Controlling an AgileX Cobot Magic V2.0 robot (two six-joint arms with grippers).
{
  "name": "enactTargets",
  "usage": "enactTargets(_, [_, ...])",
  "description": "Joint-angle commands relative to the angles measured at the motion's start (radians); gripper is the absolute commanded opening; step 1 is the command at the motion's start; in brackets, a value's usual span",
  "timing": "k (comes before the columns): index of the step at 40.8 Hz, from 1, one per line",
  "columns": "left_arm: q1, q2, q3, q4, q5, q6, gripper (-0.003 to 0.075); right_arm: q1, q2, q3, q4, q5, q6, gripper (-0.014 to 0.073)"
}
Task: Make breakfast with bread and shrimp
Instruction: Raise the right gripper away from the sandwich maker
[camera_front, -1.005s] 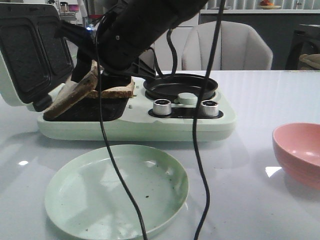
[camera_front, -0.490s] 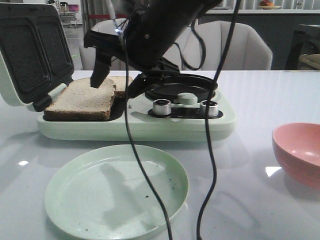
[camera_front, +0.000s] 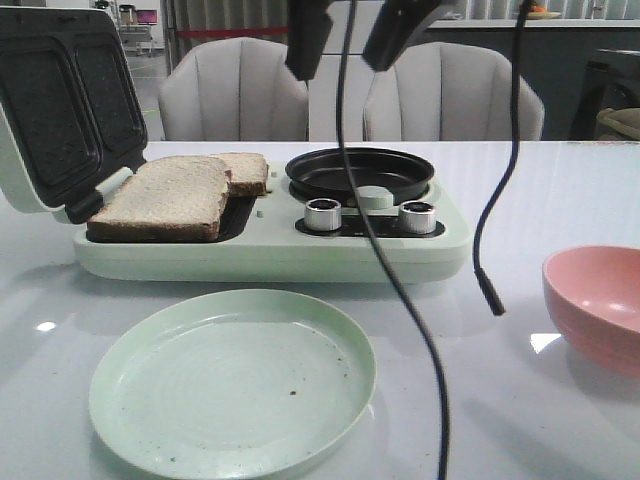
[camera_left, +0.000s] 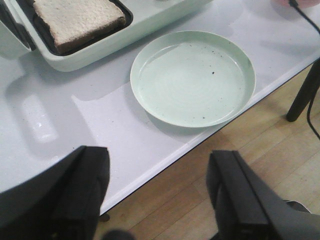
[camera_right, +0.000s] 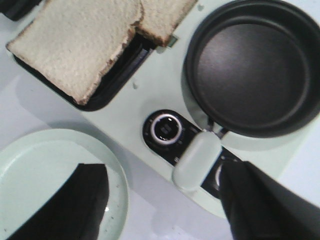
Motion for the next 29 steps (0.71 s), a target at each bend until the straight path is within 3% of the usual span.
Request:
enactTargets(1, [-0.008,0.009,-0.026,-0.005,-0.074,-0.008,0.0476,0.039,-0.116,-0.008,-0.083,-0.004,0.029,0.0568])
enactTargets(8, [-0.008,0.009,-0.026,-0.005,-0.074,-0.008,0.0476,0.097,-0.256,0.135,-0.079,-0.061,0.051,0.0568])
enactTargets(29, [-0.008,0.009,-0.026,-0.005,-0.074,-0.008,0.0476,0.100,-0.763,0.750,-0.040,-0.205,0.124,0.0568])
